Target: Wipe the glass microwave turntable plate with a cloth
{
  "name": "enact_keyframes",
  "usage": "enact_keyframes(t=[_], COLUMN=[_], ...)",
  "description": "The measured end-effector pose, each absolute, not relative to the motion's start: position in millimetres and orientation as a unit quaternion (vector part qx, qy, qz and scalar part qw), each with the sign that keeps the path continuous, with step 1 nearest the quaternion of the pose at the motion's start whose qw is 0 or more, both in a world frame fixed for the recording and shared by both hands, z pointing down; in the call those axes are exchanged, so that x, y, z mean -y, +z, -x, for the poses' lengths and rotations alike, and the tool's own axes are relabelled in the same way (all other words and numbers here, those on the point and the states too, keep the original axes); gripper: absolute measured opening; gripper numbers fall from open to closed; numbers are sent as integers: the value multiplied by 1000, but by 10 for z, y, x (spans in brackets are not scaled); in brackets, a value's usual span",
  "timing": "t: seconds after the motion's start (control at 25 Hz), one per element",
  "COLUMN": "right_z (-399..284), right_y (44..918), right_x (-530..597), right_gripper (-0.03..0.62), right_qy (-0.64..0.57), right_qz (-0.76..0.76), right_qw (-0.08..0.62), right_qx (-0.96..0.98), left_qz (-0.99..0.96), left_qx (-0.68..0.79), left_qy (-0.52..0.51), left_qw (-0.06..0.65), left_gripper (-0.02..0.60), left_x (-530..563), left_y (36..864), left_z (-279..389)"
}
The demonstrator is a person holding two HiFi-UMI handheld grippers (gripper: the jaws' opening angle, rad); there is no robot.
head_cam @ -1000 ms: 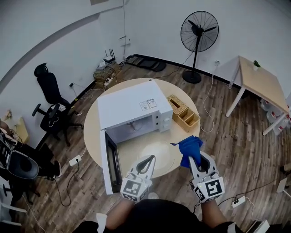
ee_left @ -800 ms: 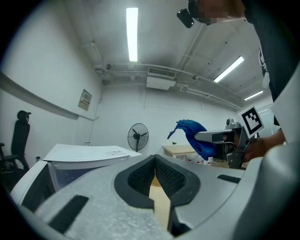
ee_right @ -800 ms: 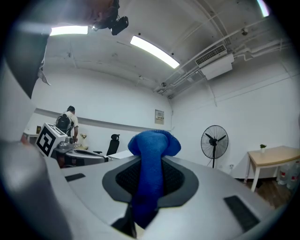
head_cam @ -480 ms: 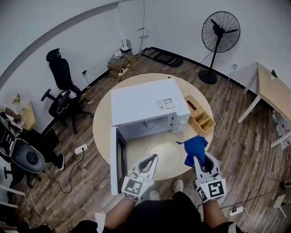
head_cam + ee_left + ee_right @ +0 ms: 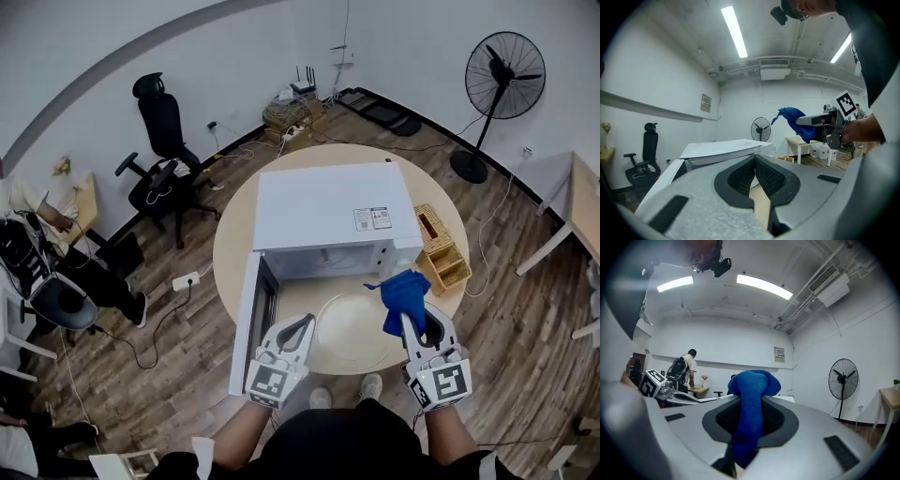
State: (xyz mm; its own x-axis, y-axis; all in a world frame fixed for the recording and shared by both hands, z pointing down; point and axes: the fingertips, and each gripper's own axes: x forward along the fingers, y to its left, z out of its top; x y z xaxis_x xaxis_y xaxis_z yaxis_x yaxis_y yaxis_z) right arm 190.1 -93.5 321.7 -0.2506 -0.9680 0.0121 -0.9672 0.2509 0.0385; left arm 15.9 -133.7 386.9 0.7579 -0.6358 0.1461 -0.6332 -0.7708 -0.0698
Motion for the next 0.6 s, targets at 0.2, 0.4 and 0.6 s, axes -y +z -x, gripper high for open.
enact_keyframes(t=[0.2, 0.4, 0.6], right_z=[-1798, -1668, -1476], right_y=[3459, 3666, 3984], right_x=[1135, 1345, 1373], right_gripper=[74, 74, 74], right_qy=[13, 15, 30], right_qz=[-575, -551, -510], right_qw=[36, 48, 86], right_qx=[817, 833, 856], left_qz=[924, 916, 902], left_qx=[-375, -393, -423], left_qy=[-81, -78, -74], left_qw=[-4, -16, -51], left_gripper=[6, 6, 6], left_x=[1416, 1475, 1401], left_y=[3923, 3970, 4110], left_z=[-57, -54, -104])
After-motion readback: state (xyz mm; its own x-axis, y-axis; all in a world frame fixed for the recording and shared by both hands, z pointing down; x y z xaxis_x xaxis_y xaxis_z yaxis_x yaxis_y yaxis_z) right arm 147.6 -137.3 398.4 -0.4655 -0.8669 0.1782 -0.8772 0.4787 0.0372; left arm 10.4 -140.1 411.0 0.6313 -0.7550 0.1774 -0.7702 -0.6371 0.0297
